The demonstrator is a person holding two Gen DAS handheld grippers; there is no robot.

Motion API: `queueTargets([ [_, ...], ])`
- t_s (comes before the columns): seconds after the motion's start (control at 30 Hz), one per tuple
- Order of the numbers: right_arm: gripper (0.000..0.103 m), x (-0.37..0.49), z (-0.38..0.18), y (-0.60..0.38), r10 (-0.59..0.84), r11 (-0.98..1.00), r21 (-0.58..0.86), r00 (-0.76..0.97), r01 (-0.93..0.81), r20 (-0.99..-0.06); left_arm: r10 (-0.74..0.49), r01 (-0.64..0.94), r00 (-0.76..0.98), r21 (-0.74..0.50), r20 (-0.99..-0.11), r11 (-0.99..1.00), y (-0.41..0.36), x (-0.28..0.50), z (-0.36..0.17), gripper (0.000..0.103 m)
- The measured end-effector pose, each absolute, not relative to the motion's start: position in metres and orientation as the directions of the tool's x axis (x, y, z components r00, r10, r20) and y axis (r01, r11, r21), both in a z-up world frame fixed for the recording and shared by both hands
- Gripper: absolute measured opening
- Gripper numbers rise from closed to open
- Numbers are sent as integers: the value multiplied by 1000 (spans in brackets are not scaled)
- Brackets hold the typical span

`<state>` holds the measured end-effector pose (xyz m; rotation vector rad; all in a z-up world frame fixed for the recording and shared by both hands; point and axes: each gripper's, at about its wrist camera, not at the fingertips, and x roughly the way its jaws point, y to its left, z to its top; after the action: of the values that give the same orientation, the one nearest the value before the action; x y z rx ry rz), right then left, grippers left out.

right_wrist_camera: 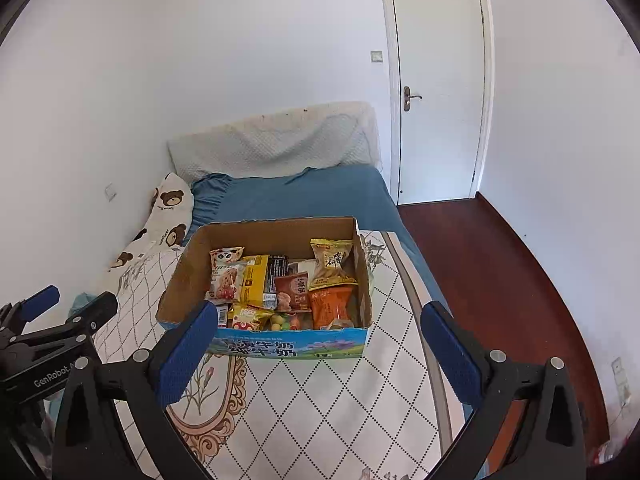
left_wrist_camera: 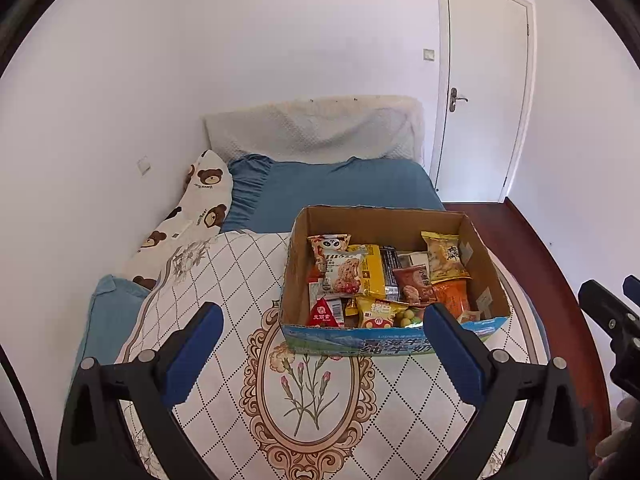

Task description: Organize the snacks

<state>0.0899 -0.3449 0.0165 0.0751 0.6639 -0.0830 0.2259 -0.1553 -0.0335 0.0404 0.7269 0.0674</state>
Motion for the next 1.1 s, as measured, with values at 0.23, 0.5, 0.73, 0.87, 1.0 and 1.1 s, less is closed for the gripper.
queueTargets([
  [0.23, 103, 118, -3, -347, -91, 993, 1, 763, 120, -640, 83, -47, 712, 71, -698, 996, -158, 246, -53, 103],
  [0.5, 103, 135, -19, -343, -87, 994, -7, 737, 111, -670, 92, -54, 691, 76, -717, 996, -155, 258, -64, 103],
  [0.73, 103, 138, -24, -343, -98, 993, -17, 732, 117, -674, 90, -49, 680, 77, -728, 996, -157, 259, -69, 103],
  [0.87, 103, 138, -24, -343, -101, 993, -19, 730, 119, -676, 86, -43, 685, 78, -723, 996, -160, 258, -68, 103],
  [1.0, 103, 137, -24, -342, -104, 993, -25, 733, 118, -672, 79, -32, 682, 77, -727, 996, -162, 259, -67, 103],
  [1.1, 103, 136, -24, -342, -104, 993, -27, 731, 116, -674, 75, -30, 681, 76, -728, 997, -162, 258, -67, 103],
])
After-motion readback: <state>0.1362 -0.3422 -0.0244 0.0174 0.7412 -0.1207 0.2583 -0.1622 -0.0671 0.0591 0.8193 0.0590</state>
